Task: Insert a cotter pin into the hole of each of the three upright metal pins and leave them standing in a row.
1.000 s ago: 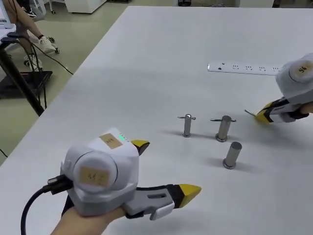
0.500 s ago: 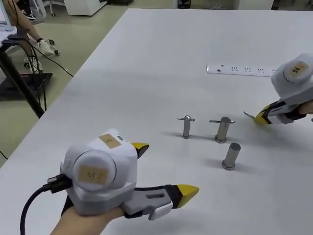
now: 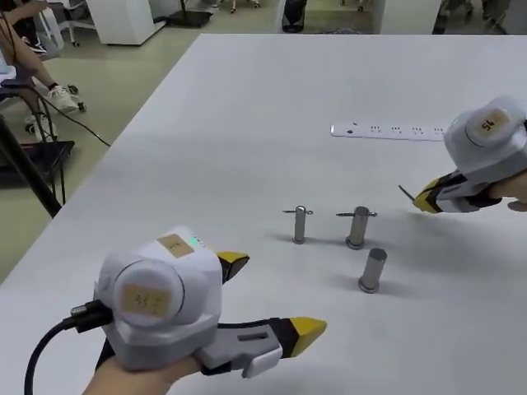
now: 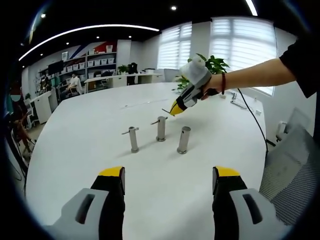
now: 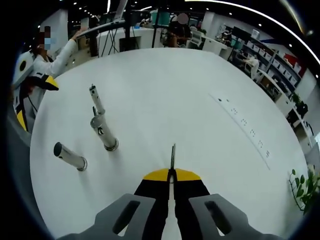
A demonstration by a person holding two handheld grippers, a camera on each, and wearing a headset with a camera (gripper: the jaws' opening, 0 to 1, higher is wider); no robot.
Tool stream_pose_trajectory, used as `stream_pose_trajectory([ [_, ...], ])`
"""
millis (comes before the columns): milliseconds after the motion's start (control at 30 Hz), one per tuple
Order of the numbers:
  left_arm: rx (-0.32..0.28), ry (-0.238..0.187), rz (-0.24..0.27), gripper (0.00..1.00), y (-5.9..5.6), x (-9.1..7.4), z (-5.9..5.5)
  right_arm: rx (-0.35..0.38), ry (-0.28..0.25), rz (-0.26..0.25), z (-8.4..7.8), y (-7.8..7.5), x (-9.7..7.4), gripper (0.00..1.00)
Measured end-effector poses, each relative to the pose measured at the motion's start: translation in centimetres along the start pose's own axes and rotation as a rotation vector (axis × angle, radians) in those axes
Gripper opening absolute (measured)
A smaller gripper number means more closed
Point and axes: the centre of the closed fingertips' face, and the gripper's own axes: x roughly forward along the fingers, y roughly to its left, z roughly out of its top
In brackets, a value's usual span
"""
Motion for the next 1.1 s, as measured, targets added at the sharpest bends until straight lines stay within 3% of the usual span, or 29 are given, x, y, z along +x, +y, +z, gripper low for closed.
stream_pose_trajectory([
  [267,0.009,-0.001,-0.024,0.65,-0.7,0.7,1.2,-0.038,-0.039,0.008,0.9,2.1,-2.2,0.00],
  [367,0.016,0.016,-0.030,0.63,-0.8,1.2,1.5,-0.054,-0.051,0.013,1.0,2.8,-2.8,0.00],
  [767,0.028,0.029,-0.061,0.56,-1.1,2.7,3.3,-0.128,-0.105,0.044,2.0,5.7,-4.5,0.00],
  [1100,-0.042,0.015,-0.097,0.51,-1.4,4.0,4.8,-0.213,-0.173,0.082,3.7,8.3,-5.7,0.00],
])
